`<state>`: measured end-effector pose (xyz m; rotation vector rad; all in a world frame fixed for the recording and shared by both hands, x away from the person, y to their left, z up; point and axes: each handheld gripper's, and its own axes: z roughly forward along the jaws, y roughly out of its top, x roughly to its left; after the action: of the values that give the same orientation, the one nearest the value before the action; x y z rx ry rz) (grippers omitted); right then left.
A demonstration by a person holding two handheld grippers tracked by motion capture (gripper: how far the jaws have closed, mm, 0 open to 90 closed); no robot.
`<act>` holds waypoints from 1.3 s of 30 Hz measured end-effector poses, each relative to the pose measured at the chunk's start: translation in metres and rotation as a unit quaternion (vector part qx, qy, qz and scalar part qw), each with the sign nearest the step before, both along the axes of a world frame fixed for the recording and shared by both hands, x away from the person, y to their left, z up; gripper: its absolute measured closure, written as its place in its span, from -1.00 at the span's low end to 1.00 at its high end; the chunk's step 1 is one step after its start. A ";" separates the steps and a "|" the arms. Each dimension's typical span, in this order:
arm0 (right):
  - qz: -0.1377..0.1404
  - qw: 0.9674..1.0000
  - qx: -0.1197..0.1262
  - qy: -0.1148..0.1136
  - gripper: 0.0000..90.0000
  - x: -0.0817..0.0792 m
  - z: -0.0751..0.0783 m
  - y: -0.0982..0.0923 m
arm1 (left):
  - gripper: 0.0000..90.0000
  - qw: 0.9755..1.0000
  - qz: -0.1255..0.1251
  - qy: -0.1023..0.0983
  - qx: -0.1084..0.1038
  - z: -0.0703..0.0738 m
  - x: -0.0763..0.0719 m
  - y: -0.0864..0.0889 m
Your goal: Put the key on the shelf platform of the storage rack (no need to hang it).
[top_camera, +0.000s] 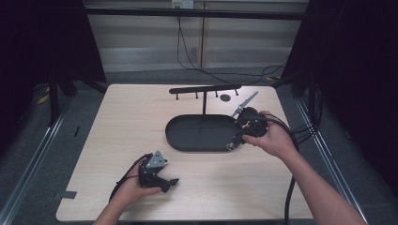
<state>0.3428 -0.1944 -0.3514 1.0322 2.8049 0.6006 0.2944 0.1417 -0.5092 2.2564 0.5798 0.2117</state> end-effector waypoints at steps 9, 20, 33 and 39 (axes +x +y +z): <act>-0.009 1.000 -0.003 -0.008 0.52 0.007 -0.002 0.003 | -0.67 1.000 0.000 0.000 0.000 0.000 0.000 0.000; -0.019 1.000 -0.006 -0.016 0.52 0.015 0.001 0.007 | -0.67 1.000 0.000 0.000 0.000 0.000 0.000 0.000; -0.037 0.999 -0.005 -0.027 0.52 0.027 -0.008 0.011 | -0.67 1.000 0.001 0.000 0.000 0.000 0.000 0.000; -0.043 0.998 -0.011 -0.035 0.51 0.032 -0.016 0.016 | -0.67 1.000 0.001 0.000 -0.001 0.000 0.000 0.000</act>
<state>0.3746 -0.1780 -0.3670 1.0997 2.6847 0.5823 0.2942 0.1416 -0.5093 2.2549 0.5817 0.2107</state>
